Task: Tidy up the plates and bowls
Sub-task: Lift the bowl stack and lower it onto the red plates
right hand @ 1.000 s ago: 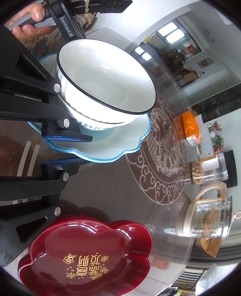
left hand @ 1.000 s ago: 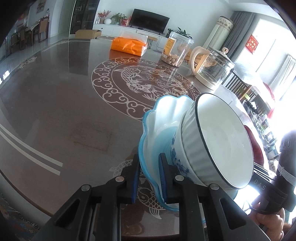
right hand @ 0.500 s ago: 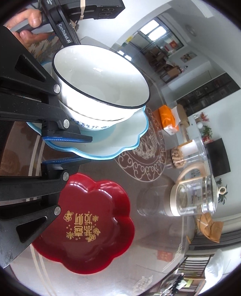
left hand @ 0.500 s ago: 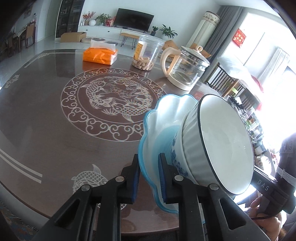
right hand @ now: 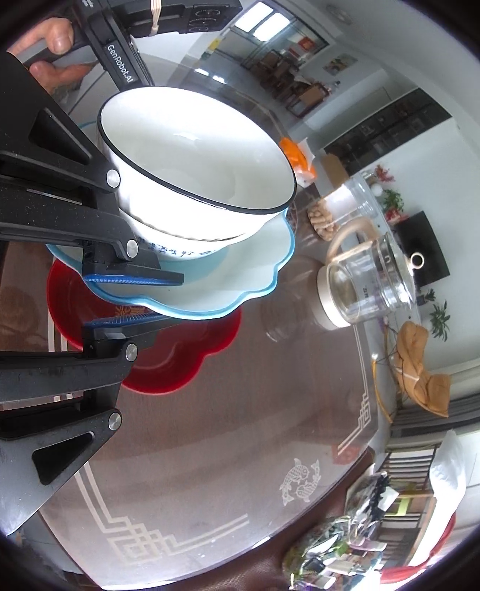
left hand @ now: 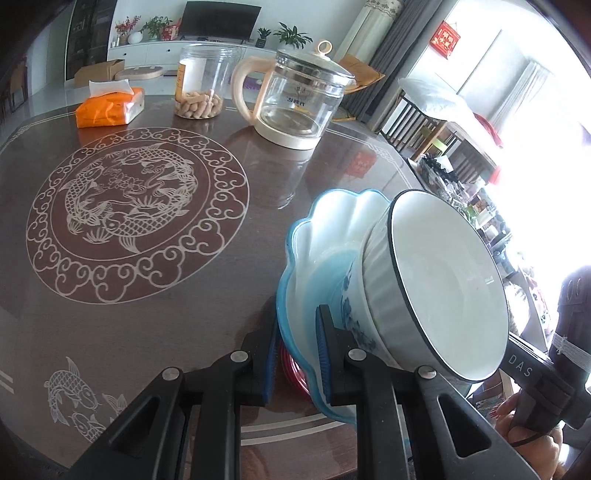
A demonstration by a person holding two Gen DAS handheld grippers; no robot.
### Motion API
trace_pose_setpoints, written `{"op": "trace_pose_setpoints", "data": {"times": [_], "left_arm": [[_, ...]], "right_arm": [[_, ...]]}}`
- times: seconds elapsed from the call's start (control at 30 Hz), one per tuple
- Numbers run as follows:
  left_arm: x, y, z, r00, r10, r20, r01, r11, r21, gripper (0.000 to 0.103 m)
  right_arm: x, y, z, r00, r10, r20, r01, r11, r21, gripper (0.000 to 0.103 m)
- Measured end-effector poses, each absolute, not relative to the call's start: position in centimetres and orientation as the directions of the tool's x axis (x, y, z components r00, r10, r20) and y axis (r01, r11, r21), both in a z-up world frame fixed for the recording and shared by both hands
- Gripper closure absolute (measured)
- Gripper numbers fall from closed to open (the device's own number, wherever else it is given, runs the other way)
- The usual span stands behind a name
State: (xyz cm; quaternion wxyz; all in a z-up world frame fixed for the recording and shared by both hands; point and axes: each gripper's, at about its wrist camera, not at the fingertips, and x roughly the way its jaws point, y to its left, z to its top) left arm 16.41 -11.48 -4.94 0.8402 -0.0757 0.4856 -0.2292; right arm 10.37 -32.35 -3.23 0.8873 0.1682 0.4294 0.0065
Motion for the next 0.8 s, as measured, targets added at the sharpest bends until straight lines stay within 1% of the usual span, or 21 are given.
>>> {"op": "trace_pose_setpoints", "data": {"times": [0.23,0.33,0.47,0.5,0.53,0.57,0.6,0.63,0.67,0.7,0.73,0.77,0.8], "left_arm": [[16.4,-13.6,-7.5,0.375,-0.445,-0.813,0.313,0.886,-0.341,0.085],[16.0,-13.8,-7.7,0.392,-0.436,-0.81,0.329,0.889,-0.319,0.085],[15.7,-13.8,-7.6,0.404,-0.444,-0.8,0.353,0.882,-0.311,0.085],[15.6,-13.7,-7.6,0.41,-0.442,-0.798,0.354,0.883,-0.308,0.084],[15.6,-13.7,-7.6,0.416,-0.434,-0.799,0.35,0.888,-0.3,0.081],[15.6,-13.6,-7.5,0.418,-0.43,-0.8,0.347,0.89,-0.297,0.079],[15.7,-13.5,-7.6,0.421,-0.424,-0.802,0.339,0.894,-0.294,0.074],[15.7,-13.3,-7.6,0.425,-0.415,-0.804,0.328,0.899,-0.29,0.068],[15.7,-13.0,-7.5,0.431,-0.407,-0.805,0.317,0.904,-0.287,0.063],[15.6,-12.7,-7.4,0.441,-0.402,-0.802,0.308,0.907,-0.286,0.056],[15.5,-12.4,-7.2,0.454,-0.397,-0.798,0.3,0.911,-0.283,0.05],[15.3,-12.1,-6.9,0.471,-0.388,-0.792,0.294,0.916,-0.274,0.048],[15.2,-11.8,-6.5,0.489,-0.378,-0.786,0.291,0.92,-0.262,0.043]], "right_arm": [[10.7,-34.9,-5.9,0.602,0.144,-0.785,0.186,0.932,0.313,0.085],[10.6,-35.2,-6.3,0.608,0.155,-0.779,0.187,0.926,0.329,0.085],[10.6,-35.1,-6.6,0.619,0.145,-0.772,0.173,0.934,0.314,0.086],[10.6,-35.0,-6.7,0.621,0.14,-0.771,0.165,0.938,0.304,0.086],[10.6,-35.0,-6.7,0.624,0.135,-0.77,0.162,0.941,0.297,0.086],[10.5,-35.0,-6.7,0.626,0.134,-0.768,0.163,0.941,0.297,0.083],[10.5,-35.0,-6.7,0.628,0.134,-0.766,0.163,0.94,0.298,0.083],[10.4,-35.1,-6.7,0.631,0.134,-0.764,0.16,0.942,0.296,0.083],[10.4,-35.1,-6.8,0.632,0.128,-0.764,0.159,0.944,0.29,0.081],[10.3,-35.1,-6.8,0.632,0.12,-0.765,0.163,0.945,0.282,0.08],[10.2,-35.2,-6.8,0.635,0.116,-0.763,0.165,0.945,0.282,0.075],[10.0,-35.4,-6.8,0.636,0.111,-0.763,0.171,0.944,0.281,0.071],[9.9,-35.6,-6.8,0.638,0.108,-0.762,0.178,0.943,0.282,0.067]]}}
